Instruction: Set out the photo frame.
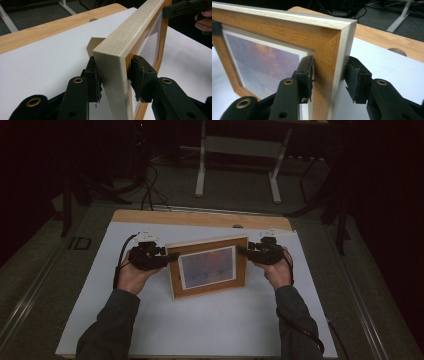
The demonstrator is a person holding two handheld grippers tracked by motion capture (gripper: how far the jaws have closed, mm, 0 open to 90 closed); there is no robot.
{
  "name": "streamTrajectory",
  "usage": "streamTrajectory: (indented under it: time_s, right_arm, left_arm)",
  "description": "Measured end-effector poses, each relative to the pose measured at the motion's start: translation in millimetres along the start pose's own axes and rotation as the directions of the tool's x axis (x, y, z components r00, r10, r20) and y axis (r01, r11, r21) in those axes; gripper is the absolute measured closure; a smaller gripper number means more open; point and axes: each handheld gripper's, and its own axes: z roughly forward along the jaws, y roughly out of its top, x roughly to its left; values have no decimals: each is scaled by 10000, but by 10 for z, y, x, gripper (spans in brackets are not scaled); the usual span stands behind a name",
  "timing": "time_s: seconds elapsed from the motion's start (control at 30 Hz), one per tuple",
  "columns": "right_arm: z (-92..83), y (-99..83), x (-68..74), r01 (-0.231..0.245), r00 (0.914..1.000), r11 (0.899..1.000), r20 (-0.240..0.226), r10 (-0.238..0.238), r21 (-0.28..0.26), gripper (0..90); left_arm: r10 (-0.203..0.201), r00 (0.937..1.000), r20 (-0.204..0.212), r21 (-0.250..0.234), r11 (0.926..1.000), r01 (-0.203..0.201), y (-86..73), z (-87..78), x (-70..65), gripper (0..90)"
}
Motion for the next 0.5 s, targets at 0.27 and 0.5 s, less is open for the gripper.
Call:
streamTrajectory:
  time_s: [0.27, 0.5]
  right_arm:
    - [-128, -97, 61, -220, 9989, 9996, 411, 227, -180, 612]
    - [-227, -155, 116, -460, 9963, 9988, 715, 471, -167, 612]
  left_arm:
    - [297, 9987, 413, 134, 9995, -302, 87, 95, 74, 609]
    - [455, 9969, 643, 84, 9989, -462, 123, 177, 112, 586]
